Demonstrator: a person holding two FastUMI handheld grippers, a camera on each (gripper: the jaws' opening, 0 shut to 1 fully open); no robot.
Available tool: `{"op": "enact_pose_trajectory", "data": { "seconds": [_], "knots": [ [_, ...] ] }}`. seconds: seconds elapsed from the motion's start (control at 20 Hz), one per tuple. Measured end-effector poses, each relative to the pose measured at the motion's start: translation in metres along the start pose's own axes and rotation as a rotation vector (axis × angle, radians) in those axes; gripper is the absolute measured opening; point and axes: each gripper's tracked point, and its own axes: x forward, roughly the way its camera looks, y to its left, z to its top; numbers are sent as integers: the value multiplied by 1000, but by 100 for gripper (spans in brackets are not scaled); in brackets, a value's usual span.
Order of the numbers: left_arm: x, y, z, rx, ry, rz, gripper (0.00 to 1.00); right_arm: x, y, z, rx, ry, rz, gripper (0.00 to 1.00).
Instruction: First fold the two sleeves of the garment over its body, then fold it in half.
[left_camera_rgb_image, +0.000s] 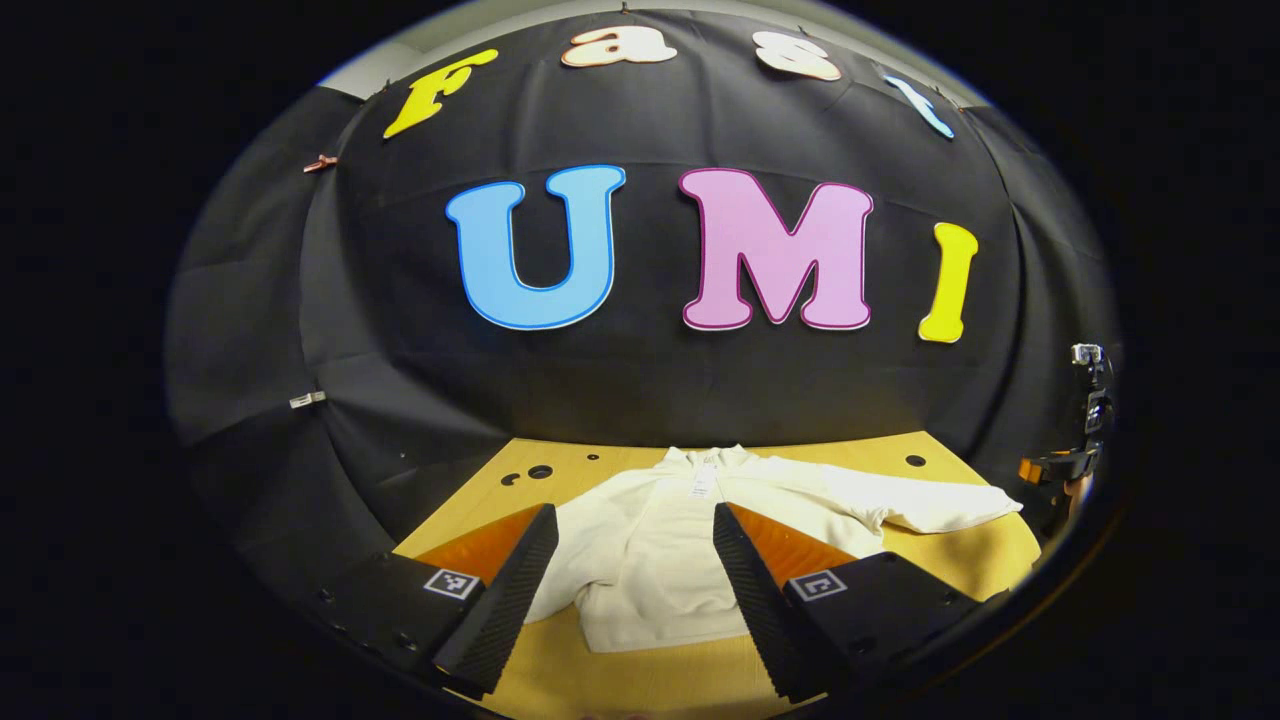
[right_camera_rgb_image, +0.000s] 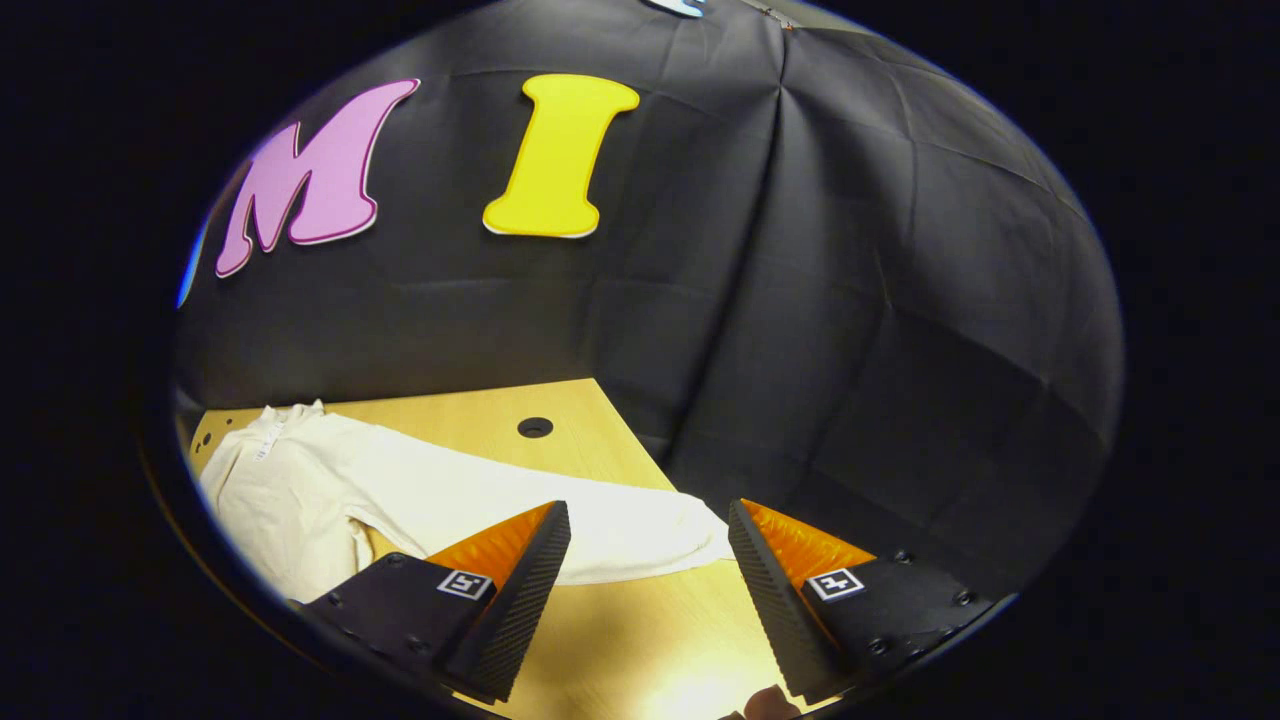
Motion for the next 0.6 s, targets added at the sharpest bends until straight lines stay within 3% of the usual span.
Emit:
{"op": "enact_pose_trajectory", "data": {
  "seconds": [0.25,0.4,0.6],
  "knots": [
    [16,-18,-7,15,50,-19,96,57,-22,-31,52,116,-50,98],
    [23,-31,-7,49,56,-31,96,78,-37,-53,163,210,-85,98],
    [29,-51,-15,51,86,-56,96,92,-46,-81,193,312,-118,98]
  ]
}}
